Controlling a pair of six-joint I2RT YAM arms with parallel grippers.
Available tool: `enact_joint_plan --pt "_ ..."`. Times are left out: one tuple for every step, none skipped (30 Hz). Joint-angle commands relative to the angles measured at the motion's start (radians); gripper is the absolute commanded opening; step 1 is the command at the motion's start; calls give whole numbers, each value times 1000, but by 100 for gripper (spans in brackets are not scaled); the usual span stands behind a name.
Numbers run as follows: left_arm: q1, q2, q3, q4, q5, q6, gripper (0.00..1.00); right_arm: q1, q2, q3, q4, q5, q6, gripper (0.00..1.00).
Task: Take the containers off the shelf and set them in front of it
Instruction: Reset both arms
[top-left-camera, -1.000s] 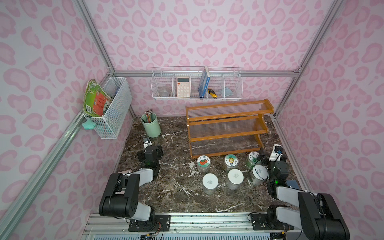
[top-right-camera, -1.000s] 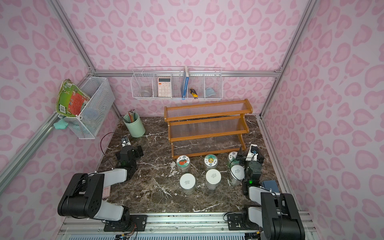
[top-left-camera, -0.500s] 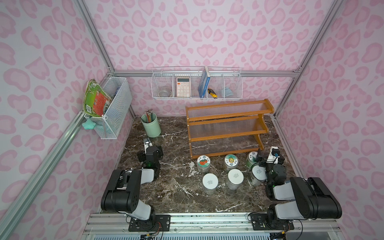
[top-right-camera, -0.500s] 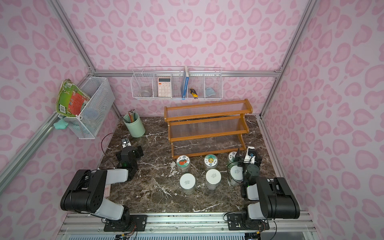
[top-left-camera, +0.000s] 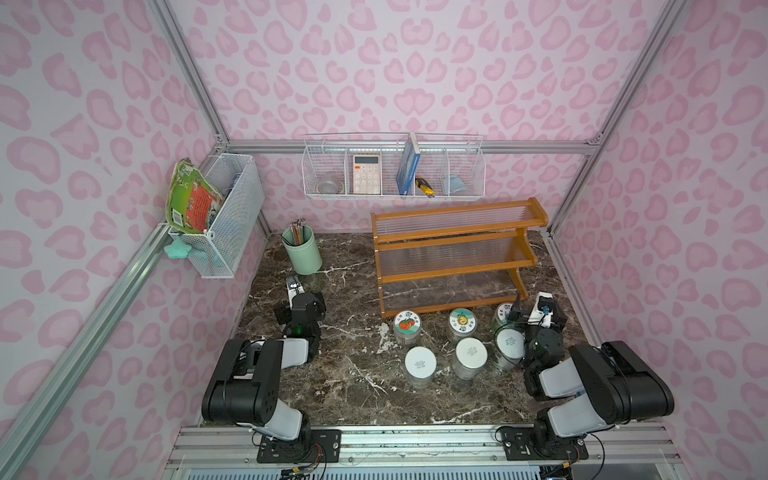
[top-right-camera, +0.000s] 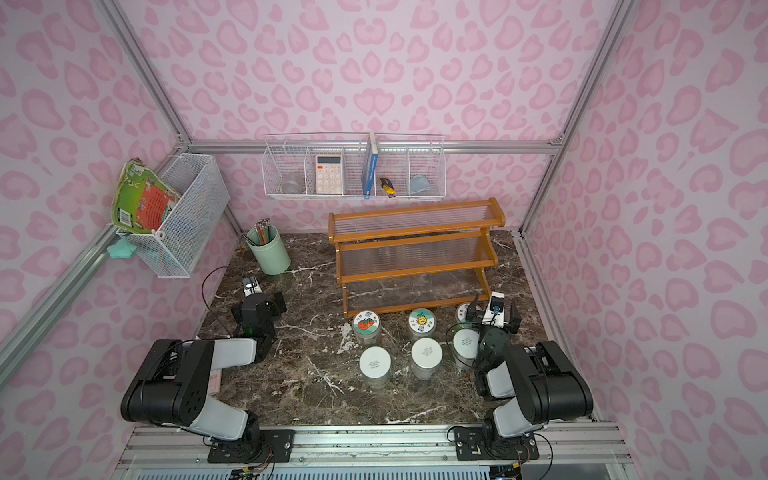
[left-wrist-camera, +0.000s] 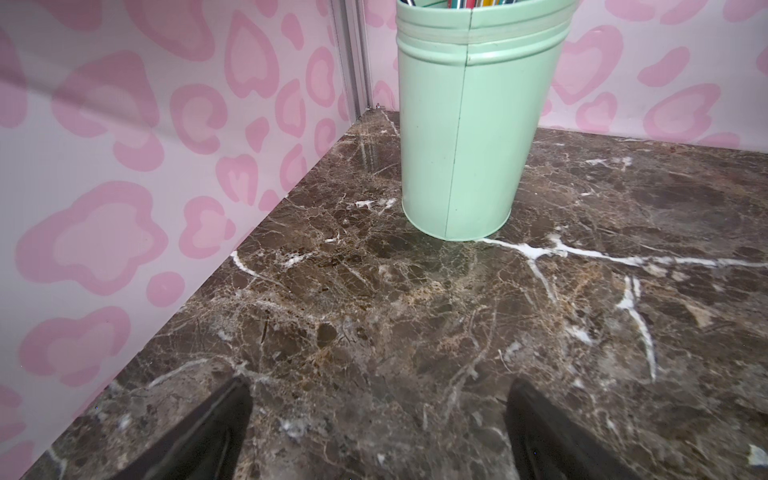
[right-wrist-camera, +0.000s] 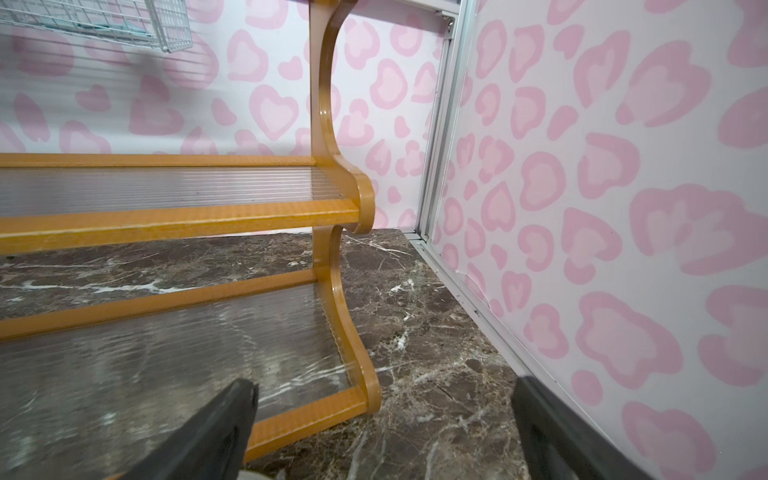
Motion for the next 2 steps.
enact_joint_plan --pt "0 -3 3 28 -7 -2 99 1 1 -3 53 21 -6 99" --pt "0 -2 3 28 -8 -2 99 1 1 -7 59 21 -7 99"
